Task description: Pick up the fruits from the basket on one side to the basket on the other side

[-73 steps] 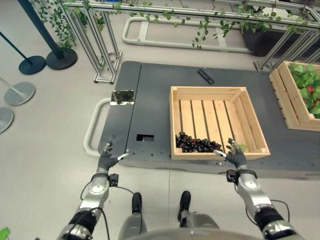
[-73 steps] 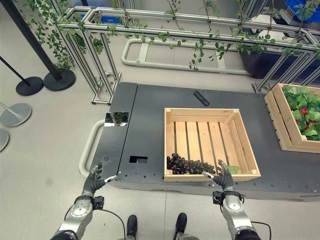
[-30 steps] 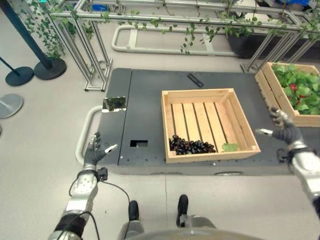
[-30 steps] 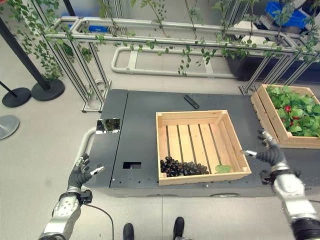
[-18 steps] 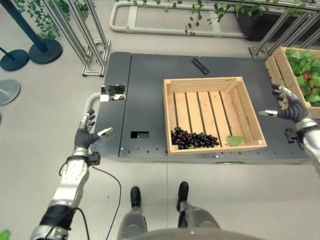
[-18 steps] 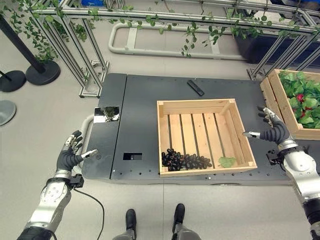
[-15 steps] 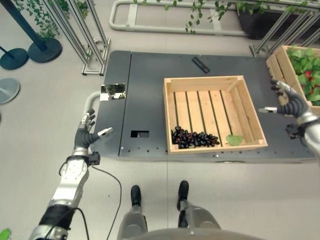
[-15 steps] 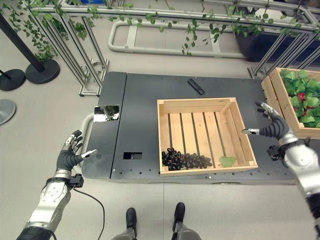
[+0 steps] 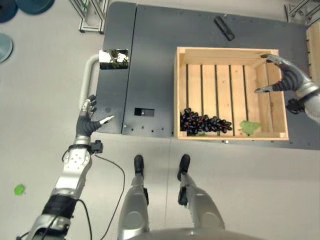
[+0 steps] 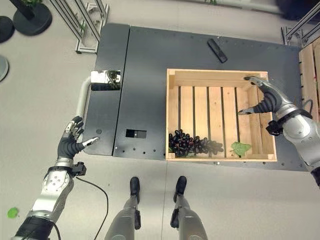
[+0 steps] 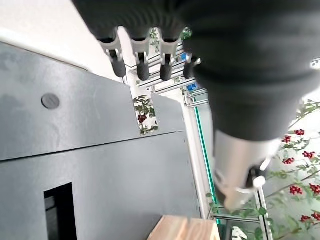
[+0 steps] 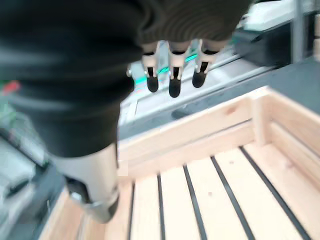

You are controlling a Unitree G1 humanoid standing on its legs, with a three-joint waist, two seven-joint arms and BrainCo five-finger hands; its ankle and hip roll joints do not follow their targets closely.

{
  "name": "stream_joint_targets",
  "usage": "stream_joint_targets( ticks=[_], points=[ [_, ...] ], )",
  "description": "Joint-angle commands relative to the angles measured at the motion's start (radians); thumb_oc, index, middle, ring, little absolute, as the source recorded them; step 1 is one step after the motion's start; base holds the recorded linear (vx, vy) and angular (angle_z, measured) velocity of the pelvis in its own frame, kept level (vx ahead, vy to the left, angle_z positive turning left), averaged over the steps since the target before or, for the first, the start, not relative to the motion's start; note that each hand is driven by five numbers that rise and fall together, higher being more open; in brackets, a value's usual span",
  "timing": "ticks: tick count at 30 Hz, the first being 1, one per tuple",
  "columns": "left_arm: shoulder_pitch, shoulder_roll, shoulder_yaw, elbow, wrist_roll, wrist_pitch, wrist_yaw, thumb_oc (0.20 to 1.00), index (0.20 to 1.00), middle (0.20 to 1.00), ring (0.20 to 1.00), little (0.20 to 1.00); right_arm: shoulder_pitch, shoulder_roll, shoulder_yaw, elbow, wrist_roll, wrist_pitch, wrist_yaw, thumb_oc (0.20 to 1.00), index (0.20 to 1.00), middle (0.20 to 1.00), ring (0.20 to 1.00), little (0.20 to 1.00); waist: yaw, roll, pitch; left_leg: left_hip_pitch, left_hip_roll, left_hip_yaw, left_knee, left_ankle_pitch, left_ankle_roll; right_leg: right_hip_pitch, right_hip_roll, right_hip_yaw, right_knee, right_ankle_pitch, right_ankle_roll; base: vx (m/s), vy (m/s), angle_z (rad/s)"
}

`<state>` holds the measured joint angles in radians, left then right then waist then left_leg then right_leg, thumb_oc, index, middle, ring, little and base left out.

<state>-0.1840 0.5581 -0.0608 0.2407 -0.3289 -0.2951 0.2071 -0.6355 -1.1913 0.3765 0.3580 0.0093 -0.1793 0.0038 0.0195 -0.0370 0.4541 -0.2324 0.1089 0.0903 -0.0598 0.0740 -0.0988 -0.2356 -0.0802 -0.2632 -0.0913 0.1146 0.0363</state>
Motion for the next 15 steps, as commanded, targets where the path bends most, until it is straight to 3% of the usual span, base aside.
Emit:
stream_joint_targets(
  ticks=[1, 9, 15],
  points=[
    [-0.025, 0.004, 0.015, -0.063, 0.006, -0.045, 0.036, 1.0, 1.0, 1.0, 1.0, 1.0, -0.114, -0.034, 0.06, 0.006, -0.046, 0.019, -0.025, 1.0, 1.0, 1.0, 1.0, 1.0, 0.005, -0.033, -0.008, 0.006, 0.0, -0.017, 0.035, 0.001, -0.014, -0.037, -0.056, 0.014, 0.155, -0.07, 0.117, -0.02, -0.016, 0.1],
    [-0.051, 0.006, 0.016, -0.067, -0.005, -0.042, 0.051, 1.0, 1.0, 1.0, 1.0, 1.0, -0.283, -0.048, 0.195, 0.015, -0.099, 0.039, -0.004, 1.0, 1.0, 1.0, 1.0, 1.0, 0.013, -0.037, 0.039, -0.038, 0.009, -0.029, 0.042, 0.012, -0.018, -0.085, -0.052, 0.017, 0.162, -0.062, 0.112, -0.02, -0.01, 0.02],
    [-0.063, 0.018, 0.019, -0.065, 0.004, -0.039, 0.047, 1.0, 1.0, 1.0, 1.0, 1.0, -0.502, -0.079, 0.439, -0.023, -0.151, 0.04, 0.089, 1.0, 1.0, 1.0, 1.0, 1.0, 0.013, -0.042, 0.066, -0.072, 0.01, -0.026, 0.066, 0.01, -0.02, -0.118, -0.048, 0.028, 0.168, -0.06, 0.107, -0.03, -0.004, -0.02]
  ],
)
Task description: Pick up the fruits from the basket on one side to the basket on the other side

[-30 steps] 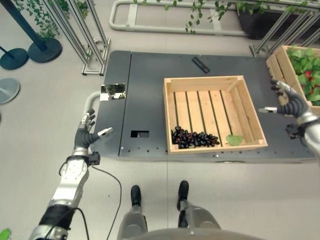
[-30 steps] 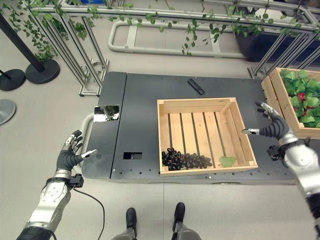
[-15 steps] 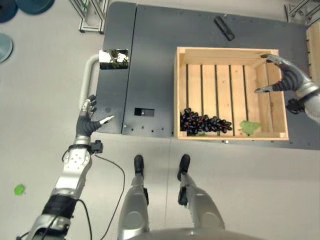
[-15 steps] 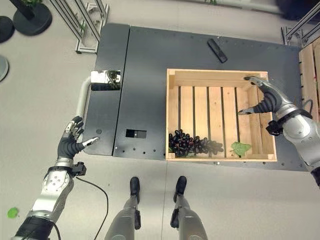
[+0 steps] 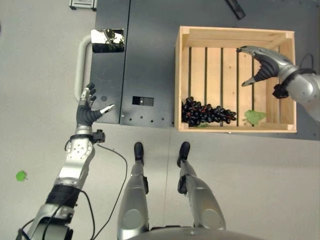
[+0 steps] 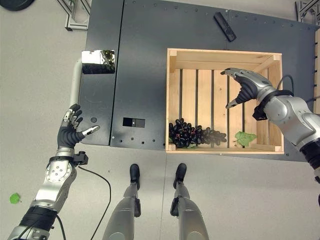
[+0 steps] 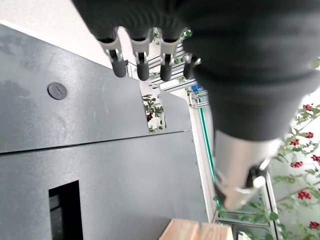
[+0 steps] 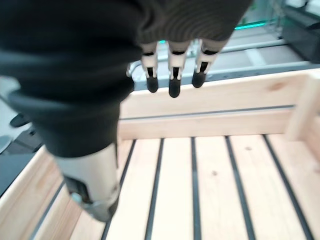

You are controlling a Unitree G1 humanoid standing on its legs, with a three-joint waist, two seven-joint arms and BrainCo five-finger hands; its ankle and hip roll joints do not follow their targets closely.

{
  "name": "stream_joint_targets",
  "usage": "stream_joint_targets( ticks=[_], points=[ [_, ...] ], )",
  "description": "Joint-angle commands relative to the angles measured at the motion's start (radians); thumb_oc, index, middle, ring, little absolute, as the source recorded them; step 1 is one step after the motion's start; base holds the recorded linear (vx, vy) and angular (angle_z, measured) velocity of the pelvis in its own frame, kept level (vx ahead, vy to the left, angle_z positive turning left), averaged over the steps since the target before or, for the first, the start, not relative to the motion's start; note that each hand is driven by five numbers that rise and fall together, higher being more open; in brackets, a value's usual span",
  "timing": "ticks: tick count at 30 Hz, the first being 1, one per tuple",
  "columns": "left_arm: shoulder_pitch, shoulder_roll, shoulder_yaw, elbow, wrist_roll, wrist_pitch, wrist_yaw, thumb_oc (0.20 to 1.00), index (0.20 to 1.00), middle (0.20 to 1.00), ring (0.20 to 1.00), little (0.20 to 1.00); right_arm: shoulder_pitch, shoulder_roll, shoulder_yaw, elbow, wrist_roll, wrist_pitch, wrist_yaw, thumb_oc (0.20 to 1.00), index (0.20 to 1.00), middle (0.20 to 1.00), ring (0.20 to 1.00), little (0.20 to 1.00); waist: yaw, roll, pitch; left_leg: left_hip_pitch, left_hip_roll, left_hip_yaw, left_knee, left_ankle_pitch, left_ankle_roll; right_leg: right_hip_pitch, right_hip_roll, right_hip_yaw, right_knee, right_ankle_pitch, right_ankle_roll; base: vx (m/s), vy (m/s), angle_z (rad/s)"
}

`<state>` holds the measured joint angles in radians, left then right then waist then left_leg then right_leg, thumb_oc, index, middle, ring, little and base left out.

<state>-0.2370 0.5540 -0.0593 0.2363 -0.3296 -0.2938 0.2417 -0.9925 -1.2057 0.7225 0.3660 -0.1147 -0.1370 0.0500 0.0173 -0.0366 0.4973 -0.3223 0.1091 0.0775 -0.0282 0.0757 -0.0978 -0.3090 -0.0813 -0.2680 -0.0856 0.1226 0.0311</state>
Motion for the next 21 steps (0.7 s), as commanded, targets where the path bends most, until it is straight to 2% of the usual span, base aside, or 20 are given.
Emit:
stream_joint_targets(
  ticks=[1, 8, 14, 21],
  points=[
    [-0.007, 0.025, 0.014, -0.061, 0.006, -0.039, 0.01, 1.0, 1.0, 1.0, 1.0, 1.0, -0.161, -0.069, 0.12, -0.034, -0.035, -0.003, 0.056, 1.0, 1.0, 1.0, 1.0, 1.0, 0.017, -0.043, 0.023, 0.013, 0.009, -0.014, 0.034, 0.009, -0.021, -0.048, -0.046, 0.032, 0.163, -0.068, 0.111, 0.0, 0.0, 0.0],
    [-0.007, 0.037, 0.008, -0.078, 0.009, -0.043, -0.002, 1.0, 1.0, 1.0, 1.0, 1.0, -0.313, -0.054, 0.286, -0.043, -0.032, -0.005, 0.129, 1.0, 1.0, 1.0, 1.0, 1.0, 0.02, -0.033, 0.023, -0.017, 0.011, -0.024, 0.017, 0.026, -0.024, -0.085, -0.046, 0.025, 0.161, -0.065, 0.11, -0.01, -0.005, -0.01],
    [0.007, 0.03, 0.007, -0.087, 0.011, -0.041, -0.012, 1.0, 1.0, 1.0, 1.0, 1.0, -0.354, -0.044, 0.351, -0.063, -0.033, 0.0, 0.178, 1.0, 1.0, 1.0, 1.0, 1.0, 0.02, -0.029, 0.023, -0.042, 0.01, -0.032, 0.013, 0.032, -0.025, -0.108, -0.048, 0.017, 0.167, -0.065, 0.11, 0.0, -0.002, 0.03],
    [0.005, 0.026, 0.001, -0.084, 0.009, -0.04, -0.01, 1.0, 1.0, 1.0, 1.0, 1.0, -0.337, -0.007, 0.362, -0.04, -0.059, 0.009, 0.198, 1.0, 1.0, 1.0, 1.0, 1.0, 0.024, -0.019, 0.023, -0.096, 0.008, -0.047, 0.025, 0.035, -0.023, -0.162, -0.055, 0.006, 0.192, -0.074, 0.108, -0.01, -0.011, 0.06]
  ],
)
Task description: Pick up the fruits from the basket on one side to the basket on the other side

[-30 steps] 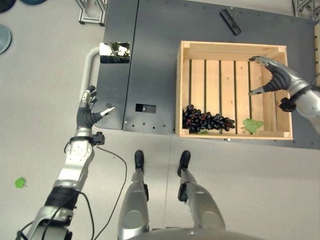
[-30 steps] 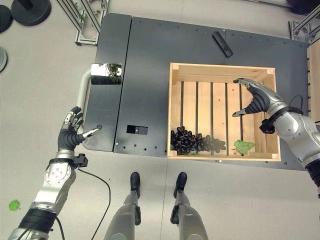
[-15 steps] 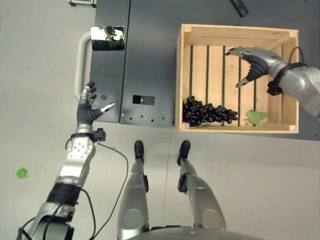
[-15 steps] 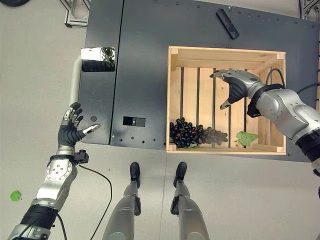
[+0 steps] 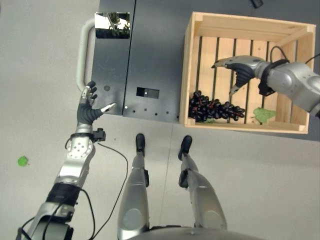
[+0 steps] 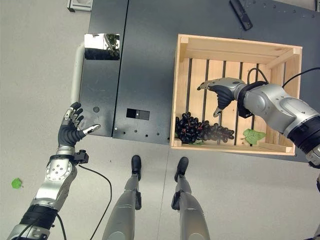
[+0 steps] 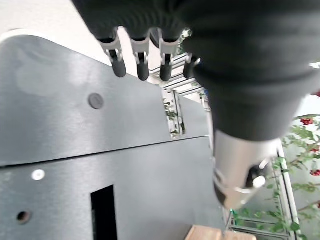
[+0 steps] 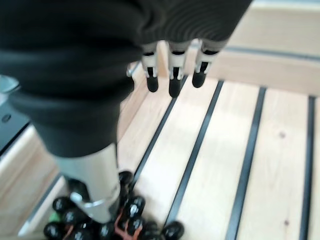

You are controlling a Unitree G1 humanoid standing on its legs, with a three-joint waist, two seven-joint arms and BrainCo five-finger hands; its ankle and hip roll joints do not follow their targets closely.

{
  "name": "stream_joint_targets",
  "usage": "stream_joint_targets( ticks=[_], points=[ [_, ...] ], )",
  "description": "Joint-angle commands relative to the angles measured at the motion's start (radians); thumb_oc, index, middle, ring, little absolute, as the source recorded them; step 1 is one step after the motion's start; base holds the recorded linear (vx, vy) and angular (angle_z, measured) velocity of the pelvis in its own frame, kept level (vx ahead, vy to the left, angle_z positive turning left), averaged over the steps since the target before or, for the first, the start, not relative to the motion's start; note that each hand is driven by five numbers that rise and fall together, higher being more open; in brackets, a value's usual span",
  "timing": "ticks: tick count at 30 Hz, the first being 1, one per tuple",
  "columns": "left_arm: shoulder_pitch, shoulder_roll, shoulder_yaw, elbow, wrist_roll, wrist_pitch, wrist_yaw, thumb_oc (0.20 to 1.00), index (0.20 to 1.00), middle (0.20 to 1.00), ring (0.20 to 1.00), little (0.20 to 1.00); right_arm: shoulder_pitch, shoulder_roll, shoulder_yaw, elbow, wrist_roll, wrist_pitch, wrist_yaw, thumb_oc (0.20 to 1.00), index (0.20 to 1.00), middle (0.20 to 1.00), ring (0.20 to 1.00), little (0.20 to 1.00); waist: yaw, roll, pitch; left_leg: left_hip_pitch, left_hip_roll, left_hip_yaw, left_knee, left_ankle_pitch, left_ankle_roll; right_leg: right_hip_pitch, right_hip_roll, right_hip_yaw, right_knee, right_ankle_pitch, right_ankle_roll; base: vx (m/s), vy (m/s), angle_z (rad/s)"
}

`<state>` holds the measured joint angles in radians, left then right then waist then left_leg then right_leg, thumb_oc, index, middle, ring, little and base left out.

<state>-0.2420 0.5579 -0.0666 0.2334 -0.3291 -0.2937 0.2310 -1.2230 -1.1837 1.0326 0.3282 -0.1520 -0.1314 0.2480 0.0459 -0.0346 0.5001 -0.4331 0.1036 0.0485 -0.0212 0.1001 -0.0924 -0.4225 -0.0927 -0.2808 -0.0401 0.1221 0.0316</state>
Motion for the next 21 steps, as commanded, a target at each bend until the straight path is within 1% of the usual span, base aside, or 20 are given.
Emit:
stream_joint_targets(
  ticks=[1, 3, 5, 6, 7, 8, 10, 13, 15, 19, 21],
  points=[
    [0.009, 0.024, 0.01, -0.08, 0.007, -0.04, 0.001, 1.0, 1.0, 1.0, 1.0, 1.0, -0.101, -0.023, 0.05, -0.002, -0.025, 0.006, 0.005, 1.0, 1.0, 1.0, 1.0, 1.0, -0.004, -0.02, 0.02, 0.001, 0.013, -0.022, 0.024, 0.01, -0.028, -0.062, -0.045, 0.019, 0.155, -0.075, 0.106, -0.01, -0.004, 0.04],
    [0.008, 0.03, 0.01, -0.083, 0.006, -0.04, 0.007, 1.0, 1.0, 1.0, 1.0, 1.0, -0.096, -0.011, 0.045, 0.002, -0.031, 0.013, 0.006, 1.0, 1.0, 1.0, 1.0, 1.0, -0.004, -0.013, 0.02, -0.04, 0.012, -0.026, 0.043, 0.006, -0.026, -0.109, -0.05, 0.018, 0.181, -0.079, 0.105, -0.01, 0.001, 0.02],
    [0.011, 0.029, 0.009, -0.083, 0.006, -0.04, 0.007, 1.0, 1.0, 1.0, 1.0, 1.0, -0.095, -0.01, 0.046, 0.003, -0.031, 0.013, 0.006, 1.0, 1.0, 1.0, 1.0, 1.0, -0.003, -0.013, 0.02, -0.036, 0.013, -0.026, 0.045, 0.0, -0.027, -0.107, -0.05, 0.019, 0.187, -0.087, 0.105, 0.0, 0.0, 0.0],
    [0.006, 0.033, 0.006, -0.083, 0.004, -0.04, 0.011, 1.0, 1.0, 1.0, 1.0, 1.0, -0.104, -0.002, 0.057, 0.019, -0.038, 0.014, 0.005, 1.0, 1.0, 1.0, 1.0, 1.0, -0.002, -0.01, 0.02, -0.076, 0.011, -0.03, 0.075, -0.009, -0.024, -0.146, -0.052, 0.021, 0.208, -0.089, 0.104, 0.0, 0.0, 0.0],
    [0.006, 0.033, 0.006, -0.083, 0.004, -0.04, 0.011, 1.0, 1.0, 1.0, 1.0, 1.0, -0.104, -0.002, 0.057, 0.019, -0.038, 0.014, 0.005, 1.0, 1.0, 1.0, 1.0, 1.0, -0.002, -0.01, 0.02, -0.076, 0.011, -0.03, 0.075, -0.009, -0.024, -0.146, -0.052, 0.021, 0.208, -0.089, 0.104, -0.06, 0.015, 0.02],
    [0.004, 0.039, 0.009, -0.09, 0.004, -0.041, 0.016, 1.0, 1.0, 1.0, 1.0, 1.0, -0.119, -0.009, 0.063, 0.015, -0.042, 0.014, 0.004, 1.0, 1.0, 1.0, 1.0, 1.0, -0.006, -0.012, 0.02, -0.13, 0.008, -0.032, 0.12, -0.021, -0.02, -0.198, -0.058, 0.026, 0.242, -0.093, 0.102, -0.04, 0.011, 0.03],
    [0.008, 0.045, 0.013, -0.097, 0.008, -0.04, 0.021, 1.0, 1.0, 1.0, 1.0, 1.0, -0.137, -0.022, 0.074, 0.016, -0.043, 0.01, 0.002, 1.0, 1.0, 1.0, 1.0, 1.0, -0.007, -0.013, 0.02, -0.187, 0.003, -0.041, 0.19, -0.055, -0.015, -0.249, -0.063, 0.033, 0.301, -0.115, 0.103, -0.04, 0.007, 0.02],
    [0.0, 0.051, 0.016, -0.111, 0.014, -0.04, 0.028, 1.0, 1.0, 1.0, 1.0, 1.0, -0.152, -0.034, 0.075, 0.019, -0.053, 0.008, -0.007, 1.0, 1.0, 1.0, 1.0, 1.0, -0.014, -0.01, 0.02, -0.257, -0.005, -0.052, 0.253, -0.078, -0.013, -0.306, -0.078, 0.034, 0.36, -0.132, 0.105, -0.03, -0.006, 0.07],
    [-0.006, 0.053, 0.021, -0.119, 0.011, -0.041, 0.034, 1.0, 1.0, 1.0, 1.0, 1.0, -0.159, -0.037, 0.07, 0.018, -0.051, 0.014, -0.005, 1.0, 1.0, 1.0, 1.0, 1.0, -0.017, -0.006, 0.02, -0.292, -0.004, -0.056, 0.28, -0.084, -0.013, -0.337, -0.087, 0.034, 0.387, -0.138, 0.106, -0.02, -0.012, 0.11],
    [-0.014, 0.066, 0.031, -0.124, 0.006, -0.042, 0.045, 1.0, 1.0, 1.0, 1.0, 1.0, -0.16, -0.036, 0.053, 0.006, -0.044, 0.022, -0.006, 1.0, 1.0, 1.0, 1.0, 1.0, -0.023, -0.011, 0.02, -0.359, -0.007, -0.065, 0.37, -0.119, -0.005, -0.391, -0.1, 0.041, 0.463, -0.164, 0.1, -0.01, 0.011, 0.18],
    [-0.015, 0.065, 0.031, -0.123, 0.005, -0.042, 0.046, 1.0, 1.0, 1.0, 1.0, 1.0, -0.157, -0.036, 0.053, 0.005, -0.043, 0.021, -0.005, 1.0, 1.0, 1.0, 1.0, 1.0, -0.023, -0.011, 0.02, -0.365, -0.008, -0.065, 0.375, -0.122, -0.003, -0.399, -0.101, 0.04, 0.47, -0.167, 0.101, 0.0, 0.009, 0.03]
  ],
)
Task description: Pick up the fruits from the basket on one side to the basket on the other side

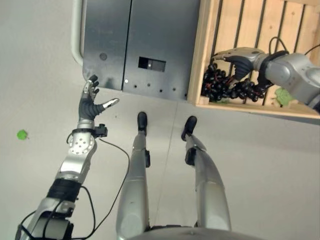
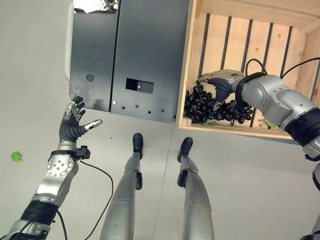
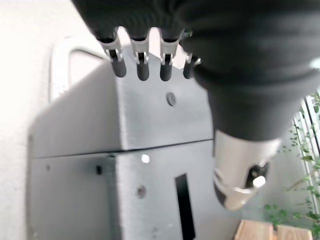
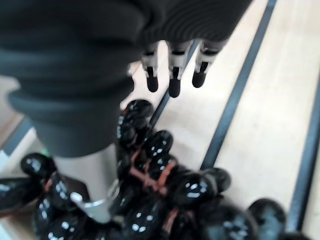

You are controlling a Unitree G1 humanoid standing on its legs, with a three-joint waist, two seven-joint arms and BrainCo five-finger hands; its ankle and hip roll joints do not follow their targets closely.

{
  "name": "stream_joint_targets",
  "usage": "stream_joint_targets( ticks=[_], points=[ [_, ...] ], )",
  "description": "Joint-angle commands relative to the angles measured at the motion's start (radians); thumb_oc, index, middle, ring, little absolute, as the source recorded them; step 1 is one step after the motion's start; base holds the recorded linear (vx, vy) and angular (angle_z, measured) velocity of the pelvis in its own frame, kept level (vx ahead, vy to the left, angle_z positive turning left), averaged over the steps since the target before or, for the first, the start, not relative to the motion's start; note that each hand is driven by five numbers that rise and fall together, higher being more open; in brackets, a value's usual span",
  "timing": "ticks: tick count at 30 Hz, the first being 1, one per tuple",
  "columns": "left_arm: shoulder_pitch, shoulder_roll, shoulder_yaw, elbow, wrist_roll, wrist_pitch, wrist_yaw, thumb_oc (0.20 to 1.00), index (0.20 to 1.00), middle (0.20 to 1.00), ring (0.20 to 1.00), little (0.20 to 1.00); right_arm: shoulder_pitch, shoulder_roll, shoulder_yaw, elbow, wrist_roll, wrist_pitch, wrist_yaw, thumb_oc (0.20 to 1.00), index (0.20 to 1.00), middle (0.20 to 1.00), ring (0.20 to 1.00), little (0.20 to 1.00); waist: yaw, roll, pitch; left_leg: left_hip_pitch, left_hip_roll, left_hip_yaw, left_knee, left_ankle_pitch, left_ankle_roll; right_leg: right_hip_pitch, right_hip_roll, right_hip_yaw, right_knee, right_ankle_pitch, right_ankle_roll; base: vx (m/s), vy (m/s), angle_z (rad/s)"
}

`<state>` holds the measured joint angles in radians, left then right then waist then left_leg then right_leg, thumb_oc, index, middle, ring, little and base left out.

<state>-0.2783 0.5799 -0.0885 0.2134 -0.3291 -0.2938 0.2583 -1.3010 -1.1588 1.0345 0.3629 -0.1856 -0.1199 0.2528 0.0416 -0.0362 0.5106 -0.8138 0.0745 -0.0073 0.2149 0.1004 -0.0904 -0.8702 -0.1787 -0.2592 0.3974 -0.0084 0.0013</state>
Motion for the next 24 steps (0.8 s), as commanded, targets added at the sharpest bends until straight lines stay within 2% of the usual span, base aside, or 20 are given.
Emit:
stream_joint_targets(
  ticks=[1, 17, 24],
  points=[
    [0.021, 0.043, 0.053, -0.107, 0.002, -0.041, 0.018, 1.0, 1.0, 1.0, 1.0, 1.0, -0.079, -0.06, 0.052, -0.029, -0.008, 0.009, -0.009, 1.0, 1.0, 1.0, 1.0, 1.0, -0.019, -0.008, 0.009, 0.011, 0.019, -0.009, 0.14, -0.124, -0.004, 0.043, -0.017, 0.02, 0.035, -0.038, 0.132, 0.0, 0.0, 0.0],
    [0.01, 0.047, 0.041, -0.112, 0.001, -0.034, 0.009, 1.0, 1.0, 1.0, 1.0, 1.0, -0.03, -0.025, 0.065, 0.003, -0.029, 0.05, 0.071, 1.0, 1.0, 1.0, 1.0, 1.0, -0.02, -0.008, 0.009, -0.006, 0.014, -0.012, 0.131, -0.126, 0.003, 0.017, -0.02, 0.022, 0.024, -0.037, 0.13, 0.0, 0.004, 0.02],
    [0.011, 0.051, 0.027, -0.118, 0.008, -0.027, 0.003, 1.0, 1.0, 1.0, 1.0, 1.0, -0.024, -0.033, 0.068, 0.071, -0.022, 0.065, 0.068, 1.0, 1.0, 1.0, 1.0, 1.0, -0.019, -0.003, 0.009, -0.005, 0.011, -0.011, 0.12, -0.123, 0.005, 0.013, -0.019, 0.028, 0.019, -0.037, 0.131, 0.0, 0.0, 0.0]
  ],
)
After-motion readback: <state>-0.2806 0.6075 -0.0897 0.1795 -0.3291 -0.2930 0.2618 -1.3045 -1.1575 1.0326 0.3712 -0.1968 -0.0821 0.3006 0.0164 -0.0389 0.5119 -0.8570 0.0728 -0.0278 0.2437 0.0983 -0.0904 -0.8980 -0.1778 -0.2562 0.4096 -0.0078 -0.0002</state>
